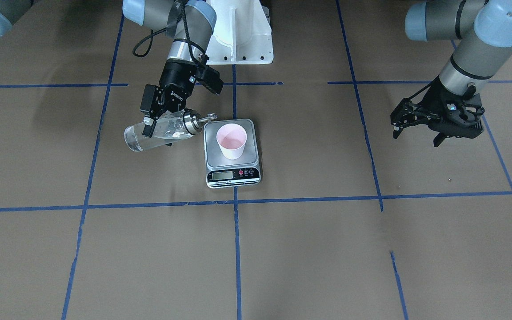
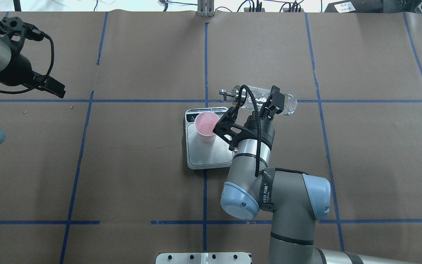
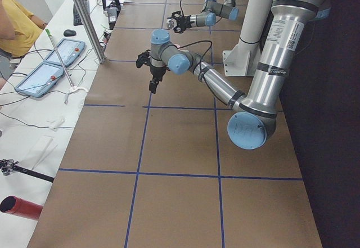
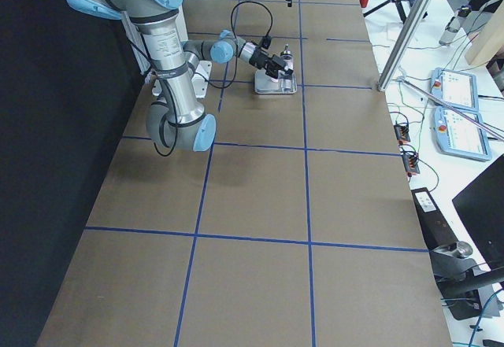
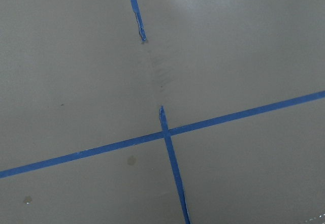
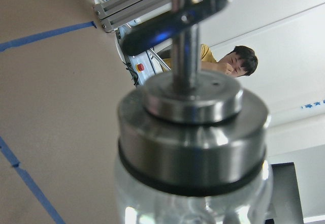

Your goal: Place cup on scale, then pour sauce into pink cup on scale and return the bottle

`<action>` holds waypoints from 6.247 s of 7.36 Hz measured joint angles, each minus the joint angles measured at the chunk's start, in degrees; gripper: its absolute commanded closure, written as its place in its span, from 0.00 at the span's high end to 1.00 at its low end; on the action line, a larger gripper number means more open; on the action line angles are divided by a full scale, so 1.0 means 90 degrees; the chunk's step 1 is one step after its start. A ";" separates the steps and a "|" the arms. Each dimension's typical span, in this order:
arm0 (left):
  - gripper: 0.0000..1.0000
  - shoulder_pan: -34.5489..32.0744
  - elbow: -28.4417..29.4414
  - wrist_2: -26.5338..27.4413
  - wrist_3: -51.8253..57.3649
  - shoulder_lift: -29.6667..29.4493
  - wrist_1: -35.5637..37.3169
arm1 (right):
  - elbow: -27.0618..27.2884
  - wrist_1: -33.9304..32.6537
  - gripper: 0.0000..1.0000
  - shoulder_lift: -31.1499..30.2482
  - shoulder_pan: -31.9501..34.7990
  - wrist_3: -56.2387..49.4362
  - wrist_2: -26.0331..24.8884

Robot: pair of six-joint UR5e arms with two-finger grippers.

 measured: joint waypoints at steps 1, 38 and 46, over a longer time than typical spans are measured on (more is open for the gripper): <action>1.00 -0.0052 0.0010 -0.0021 0.0275 0.0046 0.0003 | -0.0062 -0.0010 0.00 -0.0028 -0.0067 -0.0232 -0.0140; 1.00 -0.0153 -0.0004 -0.0051 0.0404 0.0076 0.0012 | -0.0384 0.1932 0.00 -0.0498 -0.0191 0.1072 -0.0426; 1.00 -0.0175 -0.0013 -0.0051 0.0404 0.0080 0.0024 | -0.0047 0.5915 0.00 -0.2731 0.0122 0.4047 0.0791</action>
